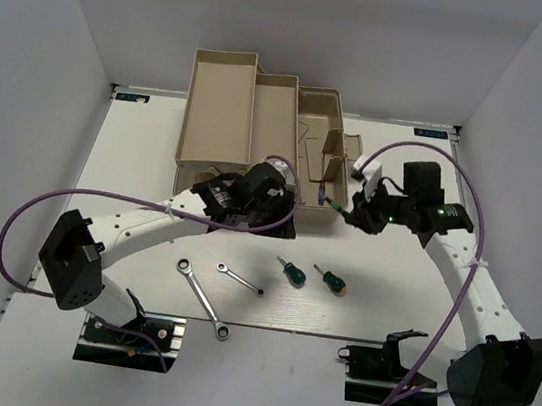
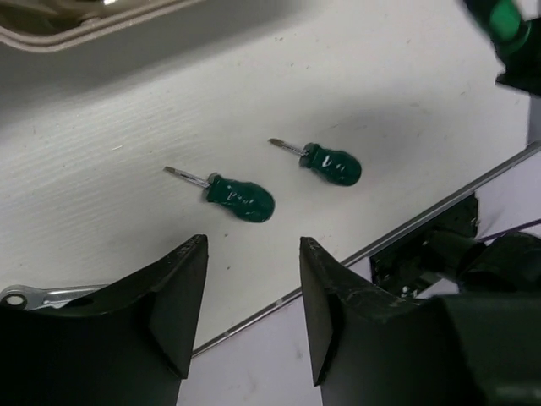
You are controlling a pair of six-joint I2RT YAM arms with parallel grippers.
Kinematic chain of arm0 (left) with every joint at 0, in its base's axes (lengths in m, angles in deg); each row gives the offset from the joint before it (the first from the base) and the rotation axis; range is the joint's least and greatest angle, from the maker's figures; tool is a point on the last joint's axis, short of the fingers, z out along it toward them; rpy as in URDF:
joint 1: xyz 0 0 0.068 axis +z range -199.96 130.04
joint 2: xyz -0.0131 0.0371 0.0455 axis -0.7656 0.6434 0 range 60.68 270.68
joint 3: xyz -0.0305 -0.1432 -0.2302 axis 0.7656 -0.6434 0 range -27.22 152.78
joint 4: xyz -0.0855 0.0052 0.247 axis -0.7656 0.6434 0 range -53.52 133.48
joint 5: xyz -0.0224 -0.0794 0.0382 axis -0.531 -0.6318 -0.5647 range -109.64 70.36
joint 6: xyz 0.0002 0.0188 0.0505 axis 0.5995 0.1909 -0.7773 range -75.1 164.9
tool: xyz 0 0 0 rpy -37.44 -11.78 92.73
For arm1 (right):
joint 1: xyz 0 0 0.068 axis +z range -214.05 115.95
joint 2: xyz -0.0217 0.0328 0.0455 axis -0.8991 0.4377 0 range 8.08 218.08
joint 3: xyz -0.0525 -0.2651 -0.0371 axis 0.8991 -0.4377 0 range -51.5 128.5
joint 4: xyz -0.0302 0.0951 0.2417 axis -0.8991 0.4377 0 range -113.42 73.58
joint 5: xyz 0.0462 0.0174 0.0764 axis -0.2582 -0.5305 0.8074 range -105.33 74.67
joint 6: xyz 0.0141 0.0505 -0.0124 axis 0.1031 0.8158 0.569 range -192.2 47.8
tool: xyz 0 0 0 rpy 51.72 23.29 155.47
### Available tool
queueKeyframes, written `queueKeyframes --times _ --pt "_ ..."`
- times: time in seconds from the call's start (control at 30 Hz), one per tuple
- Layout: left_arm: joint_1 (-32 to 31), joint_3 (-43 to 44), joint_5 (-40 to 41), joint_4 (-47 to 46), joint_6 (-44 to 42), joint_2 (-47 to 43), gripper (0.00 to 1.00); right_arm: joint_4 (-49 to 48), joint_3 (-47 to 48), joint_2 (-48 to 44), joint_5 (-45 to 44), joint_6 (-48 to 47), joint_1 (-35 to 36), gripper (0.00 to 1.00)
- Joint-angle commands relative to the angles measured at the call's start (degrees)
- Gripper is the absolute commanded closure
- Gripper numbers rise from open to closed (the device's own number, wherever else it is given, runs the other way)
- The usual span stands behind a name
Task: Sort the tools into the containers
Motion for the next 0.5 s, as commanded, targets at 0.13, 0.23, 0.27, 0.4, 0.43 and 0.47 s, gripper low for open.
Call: queueKeyframes --times 0.13,0.23,0.27,0.4,0.43,0.47 --pt "-1.16 9.92 4.19 6.00 7.95 6.01 0.42 -13.45 13.86 15.52 -11.83 32.25 -0.76 1.00" --pt "-1.16 9.76 4.81 7.85 11.99 7.94 0.37 -9.41 25.46 30.53 -10.61 40.00 -0.85 1.00" --pt "-1.16 9.75 4.81 7.85 12.79 7.95 0.37 -8.62 31.92 32.60 -9.73 40.80 -0.85 1.00" --pt "-2.38 10.63 3.68 12.68 15.77 11.46 0.31 -8.42 35.59 37.89 -6.20 42.74 -0.06 0.78" --pt "-2.39 10.63 3.67 12.69 17.26 11.99 0.30 -8.43 35.85 38.33 -5.77 42.83 -0.06 0.65" --pt "-2.91 9.33 3.67 12.69 18.23 11.99 0.29 -8.52 36.46 38.85 -5.59 42.83 -0.23 0.60"
